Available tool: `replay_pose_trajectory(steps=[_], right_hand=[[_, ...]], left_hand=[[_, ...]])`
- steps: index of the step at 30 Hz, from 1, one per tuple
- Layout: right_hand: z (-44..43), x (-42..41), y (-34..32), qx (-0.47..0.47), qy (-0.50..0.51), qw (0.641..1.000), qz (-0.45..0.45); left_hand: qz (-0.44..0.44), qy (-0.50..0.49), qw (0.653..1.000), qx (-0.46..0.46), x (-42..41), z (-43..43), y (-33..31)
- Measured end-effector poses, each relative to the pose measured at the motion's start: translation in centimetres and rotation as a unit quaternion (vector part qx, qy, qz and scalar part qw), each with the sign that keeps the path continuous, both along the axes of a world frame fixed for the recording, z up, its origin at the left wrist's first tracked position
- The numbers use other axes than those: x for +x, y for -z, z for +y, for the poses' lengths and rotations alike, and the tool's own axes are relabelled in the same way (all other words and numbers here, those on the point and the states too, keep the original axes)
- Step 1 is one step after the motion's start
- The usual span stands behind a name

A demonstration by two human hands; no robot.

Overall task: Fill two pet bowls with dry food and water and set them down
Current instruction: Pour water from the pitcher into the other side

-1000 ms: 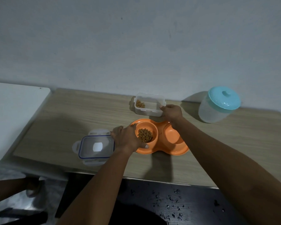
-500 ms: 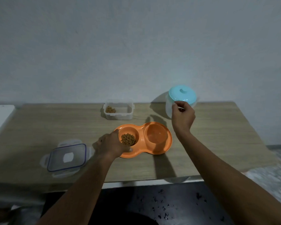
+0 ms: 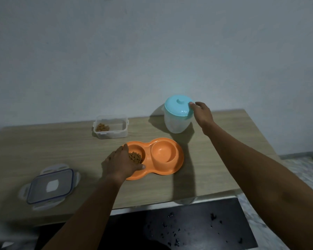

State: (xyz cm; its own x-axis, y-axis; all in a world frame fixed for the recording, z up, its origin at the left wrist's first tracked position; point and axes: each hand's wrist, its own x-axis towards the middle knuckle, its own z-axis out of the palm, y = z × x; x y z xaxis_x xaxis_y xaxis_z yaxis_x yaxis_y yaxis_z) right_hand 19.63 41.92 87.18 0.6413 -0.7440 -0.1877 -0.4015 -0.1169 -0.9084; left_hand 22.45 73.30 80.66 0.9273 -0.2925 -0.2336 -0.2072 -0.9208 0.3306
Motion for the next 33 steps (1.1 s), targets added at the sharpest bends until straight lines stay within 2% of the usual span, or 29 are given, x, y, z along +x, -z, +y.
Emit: replay_pose_trajectory(steps=[4,7,11,17,20,26,30,33], right_hand=[[0.0,-0.7,0.8,-0.022,0.003,0.999,0.025],[0.2,-1.7,1.2,0.043,-0.013,0.998,0.038],[1.6,-3.2,0.8,0.097,0.022,0.995,-0.014],[3.8,-6.9,-3.1,0.068,0.062,0.994,-0.053],[4.8,-8.9,-4.9,0.030,0.049,0.998,-0.041],[7.0,-11.3,-6.0,-0.060,-0.003,0.998,0.009],[7.7,-11.6,-6.0,-0.167,-0.061,0.979,0.100],[7.6,-10.9,-6.6,-0.222,-0.112,0.959,0.135]], left_hand=[[0.011,-0.022,0.999,-0.034,-0.3,-0.2,0.4],[0.014,-0.028,0.999,-0.041,-0.4,-0.2,0.4],[0.029,-0.031,0.999,-0.012,-0.8,-0.2,0.5],[0.050,-0.015,0.999,0.007,-1.0,-0.2,-0.5],[0.021,0.021,0.998,0.047,-1.9,0.3,0.4],[0.034,0.033,0.999,-0.002,-1.5,0.9,0.0],[0.054,0.006,0.998,-0.032,-1.5,0.8,-0.7],[0.048,-0.021,0.996,-0.069,-1.4,-0.6,-1.9]])
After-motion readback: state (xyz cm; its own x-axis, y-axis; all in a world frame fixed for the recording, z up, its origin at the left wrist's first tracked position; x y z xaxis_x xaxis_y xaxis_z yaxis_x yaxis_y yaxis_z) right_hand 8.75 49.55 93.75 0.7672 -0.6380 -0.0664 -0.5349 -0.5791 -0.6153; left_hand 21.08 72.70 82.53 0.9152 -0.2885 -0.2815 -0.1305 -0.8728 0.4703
